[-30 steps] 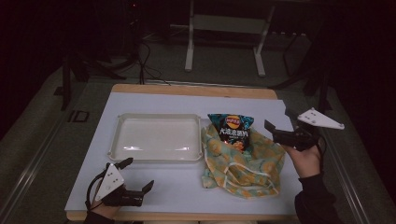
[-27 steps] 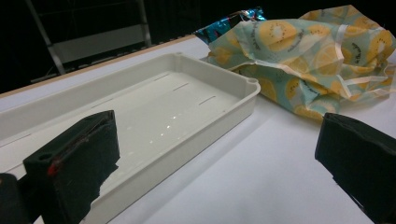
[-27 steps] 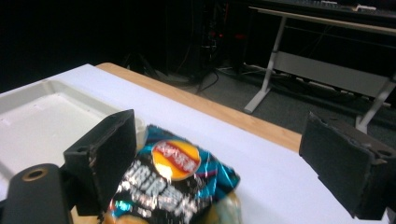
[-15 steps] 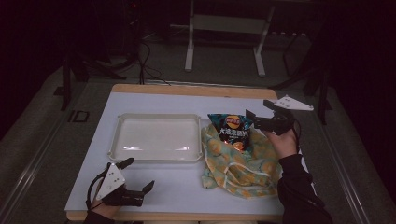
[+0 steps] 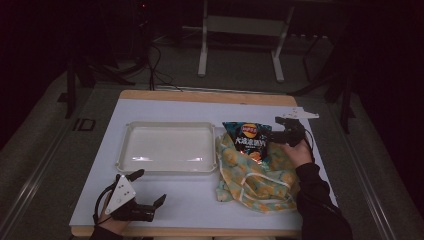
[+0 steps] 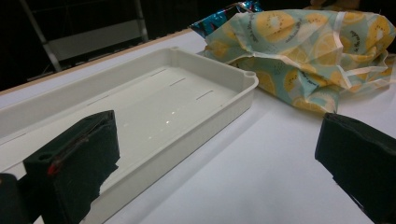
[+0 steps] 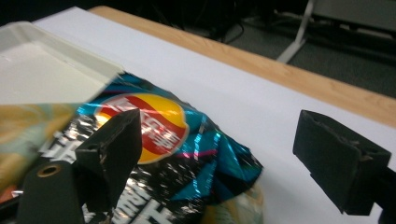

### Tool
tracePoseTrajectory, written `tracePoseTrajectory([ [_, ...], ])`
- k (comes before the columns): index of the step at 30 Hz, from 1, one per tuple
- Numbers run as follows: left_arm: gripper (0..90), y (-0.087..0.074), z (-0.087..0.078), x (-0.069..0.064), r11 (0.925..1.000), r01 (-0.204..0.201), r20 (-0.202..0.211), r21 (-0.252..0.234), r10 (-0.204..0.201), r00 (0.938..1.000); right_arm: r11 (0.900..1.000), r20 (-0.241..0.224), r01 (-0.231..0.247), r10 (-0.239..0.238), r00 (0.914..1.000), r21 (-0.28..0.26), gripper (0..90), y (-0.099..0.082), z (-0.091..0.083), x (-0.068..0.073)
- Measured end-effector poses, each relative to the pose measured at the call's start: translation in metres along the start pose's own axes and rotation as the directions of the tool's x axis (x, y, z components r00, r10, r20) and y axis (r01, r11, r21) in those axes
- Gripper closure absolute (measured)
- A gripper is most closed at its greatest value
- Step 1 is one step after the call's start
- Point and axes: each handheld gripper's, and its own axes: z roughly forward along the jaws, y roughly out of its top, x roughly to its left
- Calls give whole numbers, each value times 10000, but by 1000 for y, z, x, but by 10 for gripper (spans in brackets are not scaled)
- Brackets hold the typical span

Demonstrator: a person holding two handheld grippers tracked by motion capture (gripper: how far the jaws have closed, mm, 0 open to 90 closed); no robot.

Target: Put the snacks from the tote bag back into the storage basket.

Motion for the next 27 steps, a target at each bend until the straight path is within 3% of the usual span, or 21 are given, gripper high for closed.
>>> tracePoseTrajectory([
  [6, 3, 0, 0, 0, 10000, -17, 33, 16, 17, 10000, 9988, -460, -279, 297, 9985, 398, 153, -5, 8, -10],
  [16, 3, 0, 1, -1, 9998, -159, 70, 114, 158, 9998, 9889, -1092, -205, 369, 9933, 1475, 150, -16, 29, -14],
  [21, 3, 0, 2, -1, 9998, -162, 92, 137, 160, 9998, 9857, -1680, -312, 593, 9840, 1655, 251, -17, 32, -17],
  [24, 3, 0, 2, -2, 9997, -175, 110, 156, 173, 9998, 9779, -1938, -366, 774, 9780, 2057, 324, -17, 35, -19],
  [27, 3, 0, 2, -2, 9997, -178, 119, 161, 176, 9998, 9698, -2138, -305, 840, 9733, 2420, 498, -18, 37, -20],
])
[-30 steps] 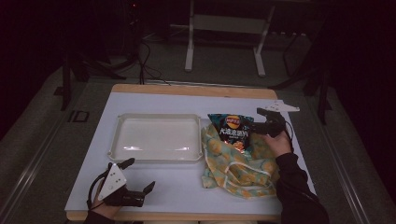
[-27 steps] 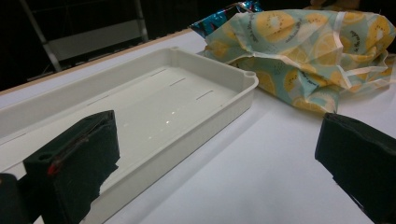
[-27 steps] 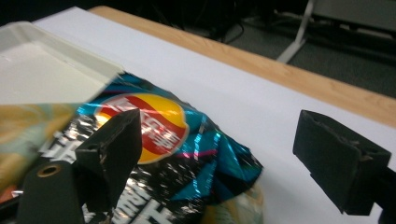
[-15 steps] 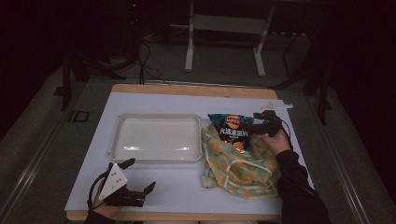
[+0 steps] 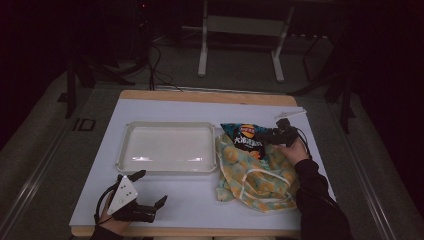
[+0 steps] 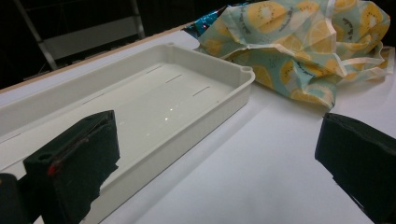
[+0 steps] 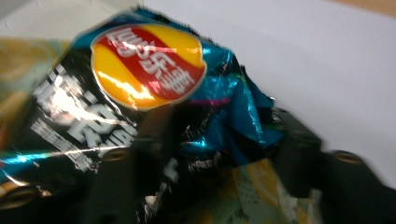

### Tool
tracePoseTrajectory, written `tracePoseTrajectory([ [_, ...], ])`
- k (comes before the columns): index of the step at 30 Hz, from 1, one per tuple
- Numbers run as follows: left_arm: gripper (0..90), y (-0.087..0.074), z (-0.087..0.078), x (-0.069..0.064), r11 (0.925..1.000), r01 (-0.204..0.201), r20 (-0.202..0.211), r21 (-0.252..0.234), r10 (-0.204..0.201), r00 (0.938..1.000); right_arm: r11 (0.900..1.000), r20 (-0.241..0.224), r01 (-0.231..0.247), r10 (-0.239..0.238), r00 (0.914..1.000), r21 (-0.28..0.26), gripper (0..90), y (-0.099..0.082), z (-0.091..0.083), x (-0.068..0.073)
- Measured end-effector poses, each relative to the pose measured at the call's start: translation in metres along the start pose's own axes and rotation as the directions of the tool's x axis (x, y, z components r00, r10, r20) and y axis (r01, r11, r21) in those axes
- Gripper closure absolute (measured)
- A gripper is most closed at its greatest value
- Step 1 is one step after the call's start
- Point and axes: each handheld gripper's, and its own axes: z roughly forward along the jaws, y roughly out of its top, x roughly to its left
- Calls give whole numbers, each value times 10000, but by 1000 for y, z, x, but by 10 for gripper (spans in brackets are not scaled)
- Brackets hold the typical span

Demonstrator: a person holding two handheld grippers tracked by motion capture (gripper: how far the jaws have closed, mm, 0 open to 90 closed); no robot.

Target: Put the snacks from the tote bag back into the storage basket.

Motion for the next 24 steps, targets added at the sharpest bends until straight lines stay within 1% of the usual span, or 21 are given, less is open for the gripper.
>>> tracePoseTrajectory([
  [1, 3, 0, 0, 0, 10000, -6, -2, 1, 6, 10000, 10000, -94, -86, 86, 9999, 41, 585, 0, 0, 0],
  [2, 3, 0, 0, 0, 10000, -1, 0, -1, 1, 10000, 10000, 32, -50, 50, 10000, 83, 627, 0, 1, 0],
  [3, 3, 0, 0, 0, 10000, 2, 0, -3, -2, 10000, 9999, 72, -35, 35, 10000, 99, 686, 0, 1, 1],
  [4, 3, 0, 0, 0, 10000, -8, 3, -4, 8, 10000, 9999, -20, -68, 68, 10000, 77, 756, 0, 1, 2],
  [5, 3, 0, 0, 0, 10000, 5, 10, -3, -5, 10000, 9998, -73, -85, 86, 9999, 164, 802, 0, 1, 3],
  [6, 3, 0, 0, 0, 10000, 5, 14, -2, -5, 10000, 9996, -16, -83, 83, 10000, 264, 827, 1, 2, 5],
  [7, 3, 0, 0, 0, 10000, 5, 17, 0, -5, 10000, 9995, 28, 57, -58, 10000, 297, 864, 2, 2, 8],
  [9, 3, 0, 0, 0, 10000, 5, 23, -2, -5, 10000, 9984, 362, 251, -270, 9990, 512, 887, 5, 2, 13],
  [12, 3, 0, 0, 0, 10000, -21, 4, -14, 21, 10000, 9976, 644, 431, -465, 9968, 537, 895, 9, 0, 18],
  [17, 3, 0, 0, 1, 10000, 31, -13, -42, -31, 10000, 9984, 765, 505, -524, 9957, 263, 898, 12, -8, 24],
  [22, 3, 0, 0, 1, 10000, 43, -6, -34, -43, 10000, 9977, 1038, 673, -665, 9924, -50, 899, 16, -17, 32],
  [24, 3, 0, 0, 1, 10000, 44, -30, -49, -44, 10000, 9978, 990, 629, -604, 9933, -227, 900, 18, -22, 34],
])
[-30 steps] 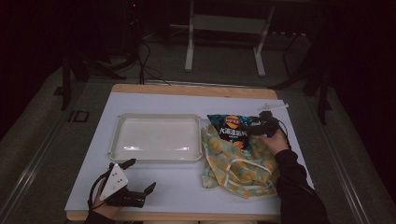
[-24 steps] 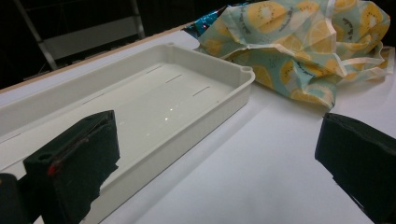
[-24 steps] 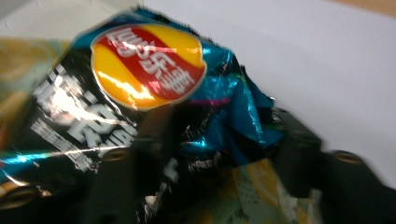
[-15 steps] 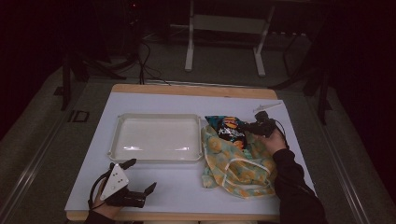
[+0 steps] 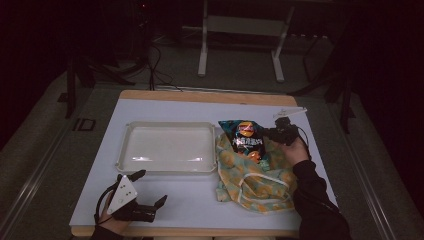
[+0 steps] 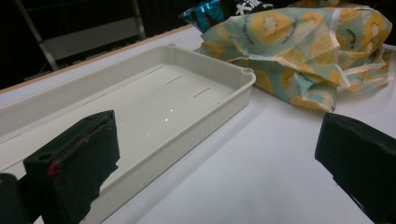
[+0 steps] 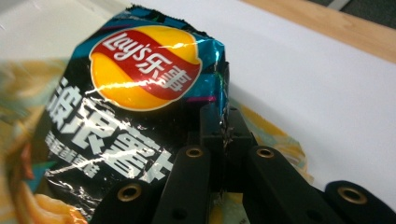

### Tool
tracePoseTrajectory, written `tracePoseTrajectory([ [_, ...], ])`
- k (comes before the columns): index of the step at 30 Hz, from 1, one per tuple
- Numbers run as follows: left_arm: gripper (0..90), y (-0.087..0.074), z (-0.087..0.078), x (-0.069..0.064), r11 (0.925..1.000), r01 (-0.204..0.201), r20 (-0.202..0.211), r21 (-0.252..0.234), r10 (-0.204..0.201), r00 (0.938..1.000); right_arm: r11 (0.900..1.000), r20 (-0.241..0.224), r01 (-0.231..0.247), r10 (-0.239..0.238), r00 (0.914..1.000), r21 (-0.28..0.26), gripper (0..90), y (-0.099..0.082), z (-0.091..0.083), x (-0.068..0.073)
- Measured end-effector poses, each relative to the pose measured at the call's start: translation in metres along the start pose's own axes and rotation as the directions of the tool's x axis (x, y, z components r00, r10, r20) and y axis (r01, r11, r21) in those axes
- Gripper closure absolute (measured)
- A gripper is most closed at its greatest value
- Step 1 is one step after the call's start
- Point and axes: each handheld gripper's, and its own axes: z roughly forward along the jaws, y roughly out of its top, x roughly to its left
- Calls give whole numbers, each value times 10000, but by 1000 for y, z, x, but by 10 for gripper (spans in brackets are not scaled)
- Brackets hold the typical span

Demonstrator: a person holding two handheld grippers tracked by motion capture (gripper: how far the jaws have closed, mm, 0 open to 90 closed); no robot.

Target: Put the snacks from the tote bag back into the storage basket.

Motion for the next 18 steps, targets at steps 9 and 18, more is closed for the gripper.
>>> tracePoseTrajectory([
  [9, 3, 0, 0, 0, 10000, 7, -21, -8, -7, 10000, 9981, 67, 333, -330, 9994, -512, 900, 17, -29, 15],
  [18, 3, 0, 0, 0, 10000, 14, -45, -4, -14, 10000, 9937, 216, 570, -551, 9982, -970, 900, 31, -57, 24],
])
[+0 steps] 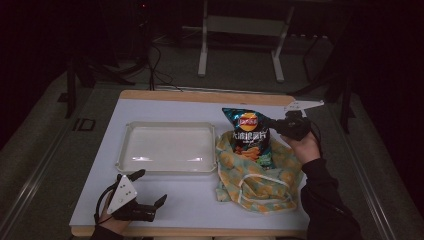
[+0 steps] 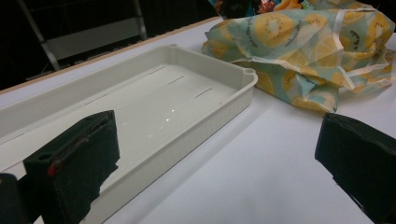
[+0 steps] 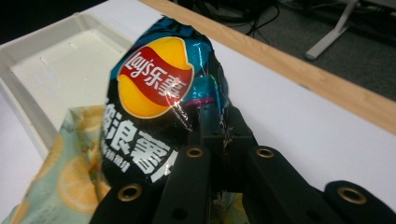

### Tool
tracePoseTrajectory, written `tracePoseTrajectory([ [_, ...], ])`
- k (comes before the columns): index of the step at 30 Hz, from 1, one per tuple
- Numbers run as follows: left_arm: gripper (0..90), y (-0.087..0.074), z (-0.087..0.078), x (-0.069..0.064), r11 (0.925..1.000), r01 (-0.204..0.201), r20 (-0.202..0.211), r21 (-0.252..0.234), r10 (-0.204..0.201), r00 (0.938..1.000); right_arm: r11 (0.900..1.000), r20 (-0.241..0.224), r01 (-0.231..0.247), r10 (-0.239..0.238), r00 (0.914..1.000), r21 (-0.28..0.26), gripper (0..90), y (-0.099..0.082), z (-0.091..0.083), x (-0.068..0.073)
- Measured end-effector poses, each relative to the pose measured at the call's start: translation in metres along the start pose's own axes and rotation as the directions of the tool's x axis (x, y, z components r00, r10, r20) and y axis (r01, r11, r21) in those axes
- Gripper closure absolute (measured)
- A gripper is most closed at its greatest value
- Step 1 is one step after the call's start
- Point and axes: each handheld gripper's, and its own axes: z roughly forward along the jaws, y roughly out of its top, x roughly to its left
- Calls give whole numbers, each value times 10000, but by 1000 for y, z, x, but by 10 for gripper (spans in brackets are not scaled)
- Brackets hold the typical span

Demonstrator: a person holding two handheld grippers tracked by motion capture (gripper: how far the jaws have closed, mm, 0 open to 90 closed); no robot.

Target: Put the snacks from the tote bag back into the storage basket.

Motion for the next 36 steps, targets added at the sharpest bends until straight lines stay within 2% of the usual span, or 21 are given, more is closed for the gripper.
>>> tracePoseTrajectory([
  [4, 3, 0, 0, 0, 10000, -3, -15, 0, 3, 10000, 9997, 133, 113, -110, 9999, -198, 900, 8, -12, 1],
  [9, 3, 0, 0, 0, 10000, -19, -20, 0, 19, 10000, 9986, 513, 246, -222, 9984, -474, 900, 18, -29, 0],
  [13, 3, 0, 0, 0, 10000, -5, -42, 11, 5, 10000, 9971, 562, 213, -172, 9983, -736, 900, 26, -42, -1],
  [18, 3, 0, 0, 0, 10000, -41, -84, 37, 41, 10000, 9954, 781, 451, -386, 9962, -842, 900, 40, -55, 2],
  [22, 3, 0, 0, 0, 10000, -36, -82, 24, 36, 10000, 9935, 855, 460, -372, 9956, -1041, 900, 50, -63, 3],
  [30, 3, 0, 0, -1, 10000, -63, -62, 50, 63, 10000, 9899, 817, 568, -464, 9956, -1299, 900, 71, -69, 12],
  [36, 3, 0, -1, -1, 10000, -36, -58, 7, 36, 10000, 9860, 665, 800, -709, 9953, -1460, 900, 88, -64, 26],
])
